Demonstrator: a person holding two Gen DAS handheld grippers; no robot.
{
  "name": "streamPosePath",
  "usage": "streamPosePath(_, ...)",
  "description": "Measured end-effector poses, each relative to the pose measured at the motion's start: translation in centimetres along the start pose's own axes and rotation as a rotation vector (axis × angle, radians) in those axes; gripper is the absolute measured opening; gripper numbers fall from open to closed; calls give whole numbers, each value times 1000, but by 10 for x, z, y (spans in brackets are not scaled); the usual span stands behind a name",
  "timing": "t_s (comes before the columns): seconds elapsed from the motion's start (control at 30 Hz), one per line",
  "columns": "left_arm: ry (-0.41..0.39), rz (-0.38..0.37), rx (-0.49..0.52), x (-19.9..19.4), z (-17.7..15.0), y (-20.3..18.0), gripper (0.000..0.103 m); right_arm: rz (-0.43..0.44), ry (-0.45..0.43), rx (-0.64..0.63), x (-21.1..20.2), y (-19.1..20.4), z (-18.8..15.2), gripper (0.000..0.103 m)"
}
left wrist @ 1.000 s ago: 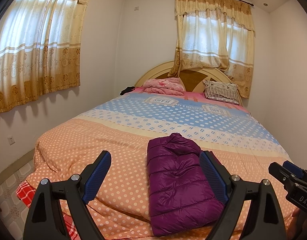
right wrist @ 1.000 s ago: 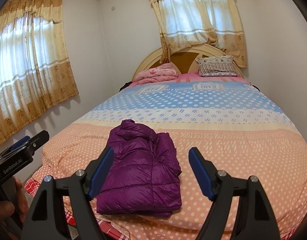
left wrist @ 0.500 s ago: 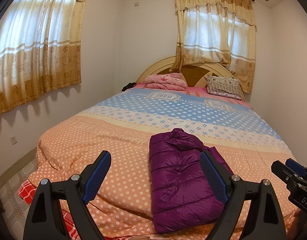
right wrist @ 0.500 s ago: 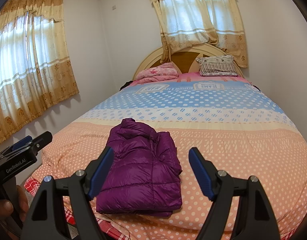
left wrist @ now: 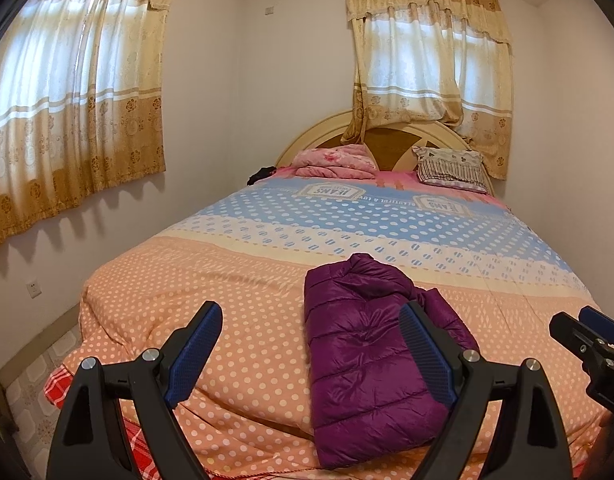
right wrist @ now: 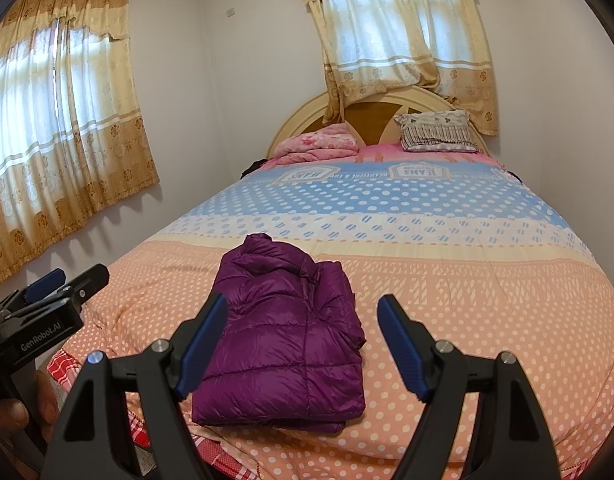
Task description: Fold large clothes
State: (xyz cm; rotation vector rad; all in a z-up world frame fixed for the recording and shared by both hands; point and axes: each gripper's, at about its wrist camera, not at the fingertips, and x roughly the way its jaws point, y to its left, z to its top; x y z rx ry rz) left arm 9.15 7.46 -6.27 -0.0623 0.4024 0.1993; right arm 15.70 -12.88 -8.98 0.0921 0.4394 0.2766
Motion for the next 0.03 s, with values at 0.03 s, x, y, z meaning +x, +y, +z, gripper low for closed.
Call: streamPosePath(0.03, -1, 0, 3, 0, 0, -1, 90, 0, 0, 0, 0, 0, 0, 80)
